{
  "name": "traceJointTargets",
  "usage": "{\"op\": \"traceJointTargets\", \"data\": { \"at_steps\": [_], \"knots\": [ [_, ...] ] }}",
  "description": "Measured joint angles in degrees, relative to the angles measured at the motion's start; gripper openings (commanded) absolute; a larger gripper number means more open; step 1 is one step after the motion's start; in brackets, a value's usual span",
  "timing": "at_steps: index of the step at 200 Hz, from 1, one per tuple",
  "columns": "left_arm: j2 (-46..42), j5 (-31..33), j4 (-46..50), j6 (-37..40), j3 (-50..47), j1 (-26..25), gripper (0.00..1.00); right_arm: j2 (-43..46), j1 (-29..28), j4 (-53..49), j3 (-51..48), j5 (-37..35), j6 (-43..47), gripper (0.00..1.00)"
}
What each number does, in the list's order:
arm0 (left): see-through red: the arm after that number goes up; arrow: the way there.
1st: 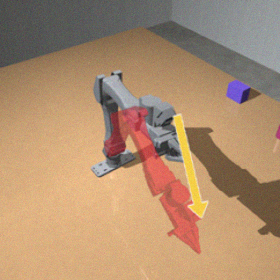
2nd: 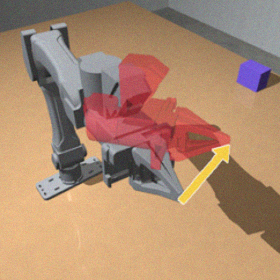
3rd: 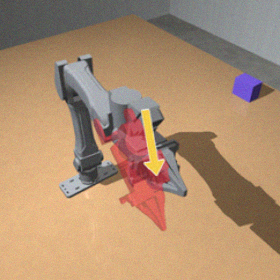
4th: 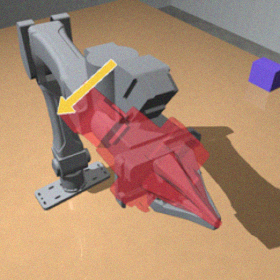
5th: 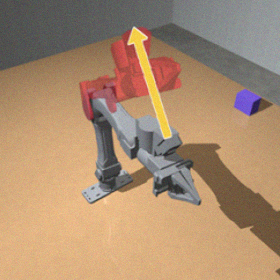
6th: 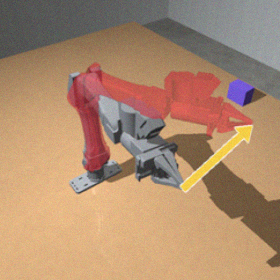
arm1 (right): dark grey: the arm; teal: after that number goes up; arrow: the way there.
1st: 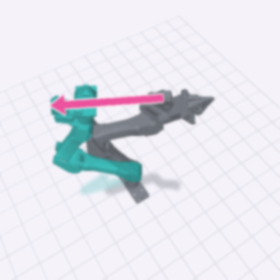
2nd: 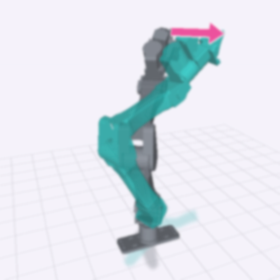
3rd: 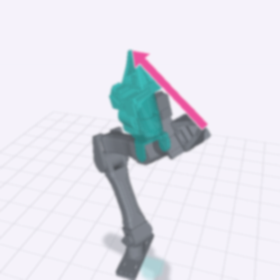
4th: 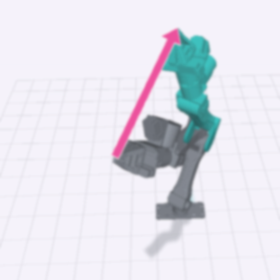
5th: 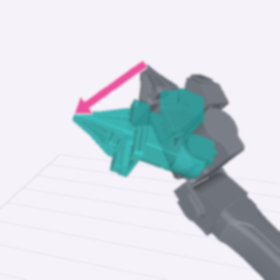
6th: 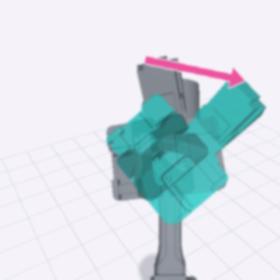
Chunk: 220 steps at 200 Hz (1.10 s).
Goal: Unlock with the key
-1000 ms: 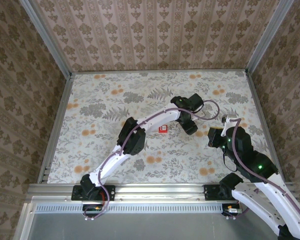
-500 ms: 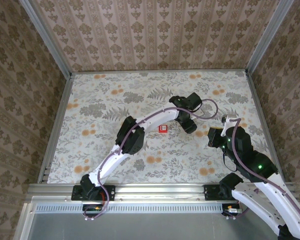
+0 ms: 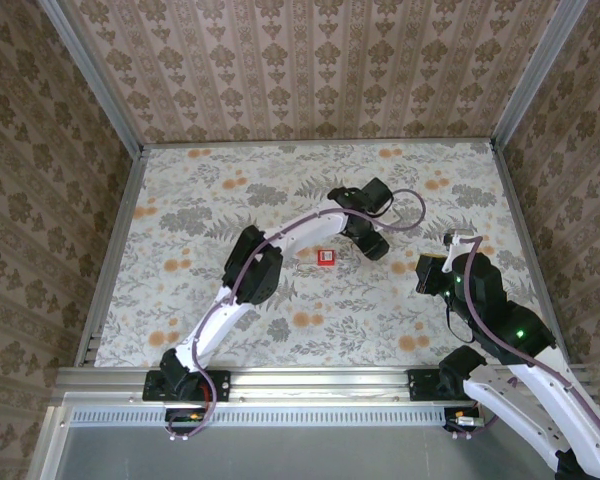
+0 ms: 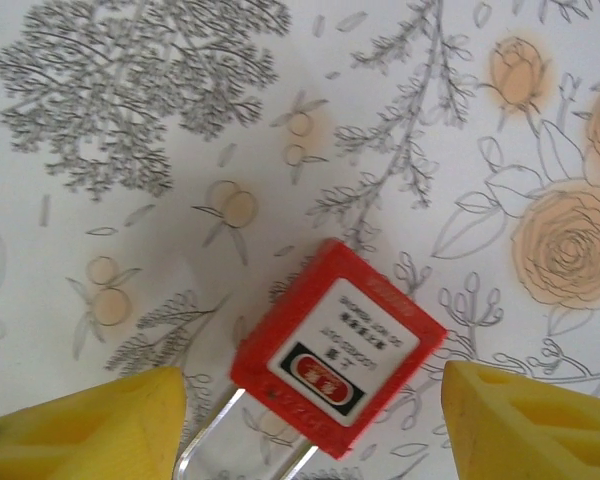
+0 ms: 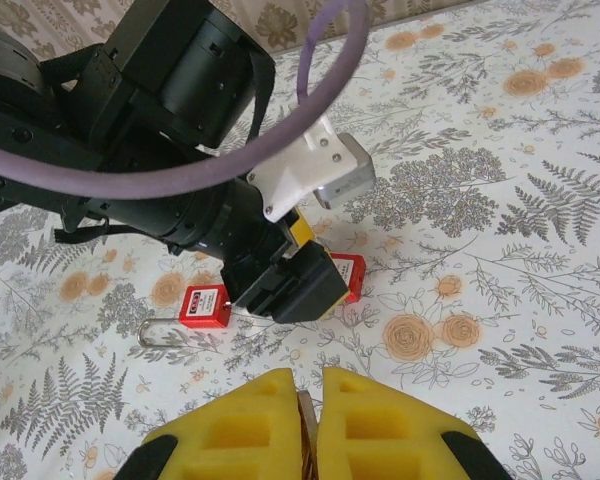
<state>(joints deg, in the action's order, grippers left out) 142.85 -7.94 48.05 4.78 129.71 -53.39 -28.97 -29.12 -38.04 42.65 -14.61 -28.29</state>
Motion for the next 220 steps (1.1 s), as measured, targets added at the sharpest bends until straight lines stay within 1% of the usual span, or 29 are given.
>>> {"op": "traceJointTargets", "data": {
  "at_steps": [23,52,70,119,187,220],
  "knots": [
    [0.0,-0.8,-0.4,-0.2,0.4,1.0,0.7,0.0,0.0,0.0,0.0,0.0,0.0,0.0],
    [1.8,-1.7,0.6,-0.7,5.0,1.5,0.7,0.0,0.1,0.0,0.0,0.0,0.0,0.0],
    [2.0,-3.0,0.9,-1.3,5.4,1.4,0.7,0.0,0.1,0.0,0.0,0.0,0.0,0.0],
    [2.0,-5.2,2.1,-3.3,3.9,1.4,0.68,0.1,0.2,-0.9,0.0,0.2,0.0,0.0],
    [2.0,-5.4,2.9,-5.7,0.3,1.4,0.65,1.3,0.3,-1.4,0.0,1.2,0.0,0.0],
    [1.1,-5.6,1.6,-6.4,-1.5,1.2,0.65,1.7,0.3,-1.5,0.0,1.3,0.0,0.0]
  ]
}}
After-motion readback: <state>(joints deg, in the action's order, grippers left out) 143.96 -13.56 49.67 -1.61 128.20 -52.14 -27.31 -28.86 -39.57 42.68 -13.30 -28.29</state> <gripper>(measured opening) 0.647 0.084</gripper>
